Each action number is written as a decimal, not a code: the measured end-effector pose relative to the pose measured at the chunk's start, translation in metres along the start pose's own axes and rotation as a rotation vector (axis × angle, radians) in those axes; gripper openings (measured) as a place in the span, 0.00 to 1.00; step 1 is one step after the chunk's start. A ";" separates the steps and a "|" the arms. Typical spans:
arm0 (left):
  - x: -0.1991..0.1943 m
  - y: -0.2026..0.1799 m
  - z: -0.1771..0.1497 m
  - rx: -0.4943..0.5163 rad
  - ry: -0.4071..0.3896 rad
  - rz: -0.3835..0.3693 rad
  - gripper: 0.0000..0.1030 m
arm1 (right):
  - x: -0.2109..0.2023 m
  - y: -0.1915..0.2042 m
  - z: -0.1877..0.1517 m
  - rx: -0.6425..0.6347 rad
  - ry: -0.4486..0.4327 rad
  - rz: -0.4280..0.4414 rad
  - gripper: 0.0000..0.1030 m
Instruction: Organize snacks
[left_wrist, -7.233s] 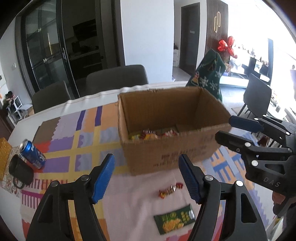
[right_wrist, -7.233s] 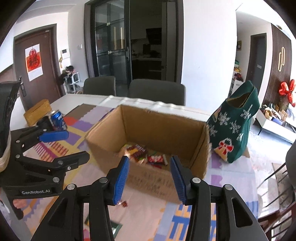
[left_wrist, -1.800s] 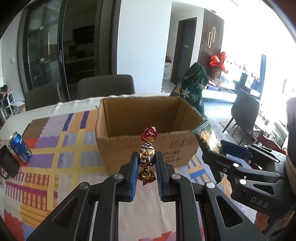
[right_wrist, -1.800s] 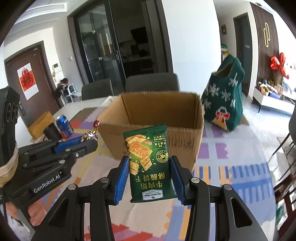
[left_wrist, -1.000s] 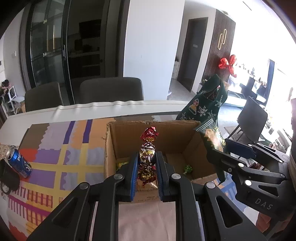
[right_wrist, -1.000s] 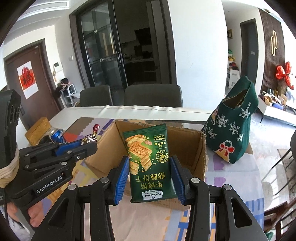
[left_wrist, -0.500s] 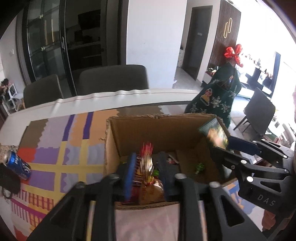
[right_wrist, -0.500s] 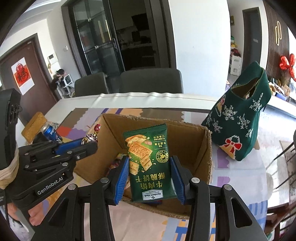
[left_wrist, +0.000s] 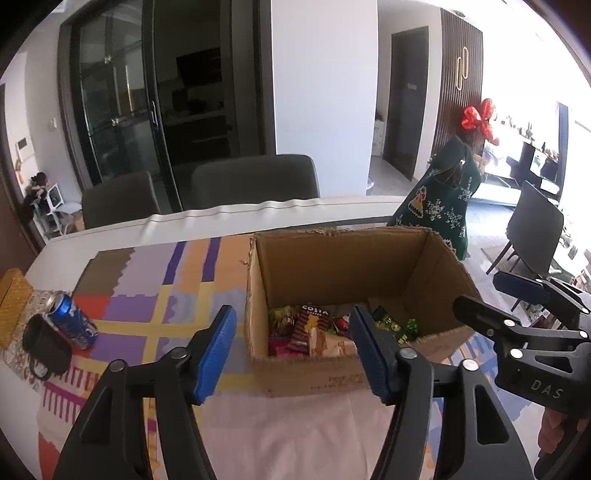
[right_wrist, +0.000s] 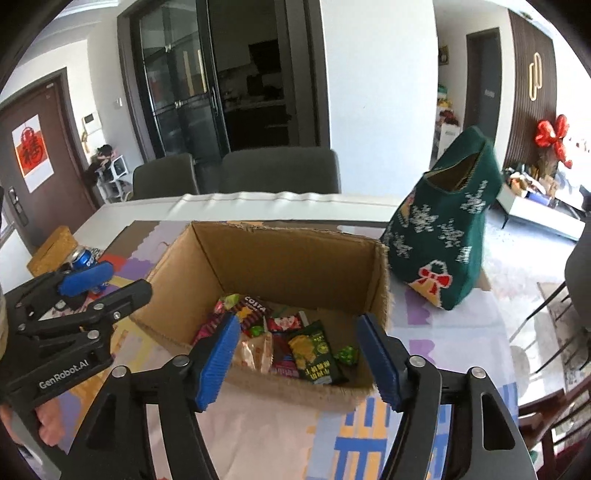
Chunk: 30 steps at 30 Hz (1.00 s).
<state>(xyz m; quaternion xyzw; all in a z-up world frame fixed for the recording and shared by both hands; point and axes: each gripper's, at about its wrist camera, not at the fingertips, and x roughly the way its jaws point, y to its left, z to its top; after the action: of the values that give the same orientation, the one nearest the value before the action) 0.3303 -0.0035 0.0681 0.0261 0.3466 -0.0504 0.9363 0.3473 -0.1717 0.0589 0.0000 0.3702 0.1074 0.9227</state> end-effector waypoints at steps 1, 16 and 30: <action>-0.006 -0.001 -0.003 -0.004 -0.006 0.000 0.67 | -0.006 0.000 -0.003 0.003 -0.012 -0.004 0.68; -0.096 -0.013 -0.053 0.007 -0.101 0.045 0.90 | -0.104 0.012 -0.055 -0.003 -0.180 -0.078 0.85; -0.159 -0.020 -0.103 -0.017 -0.133 0.050 0.98 | -0.159 0.024 -0.112 -0.024 -0.221 -0.093 0.89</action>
<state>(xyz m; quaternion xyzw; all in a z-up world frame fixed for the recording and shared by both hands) 0.1414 -0.0028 0.0938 0.0236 0.2833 -0.0256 0.9584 0.1545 -0.1890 0.0883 -0.0165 0.2645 0.0682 0.9618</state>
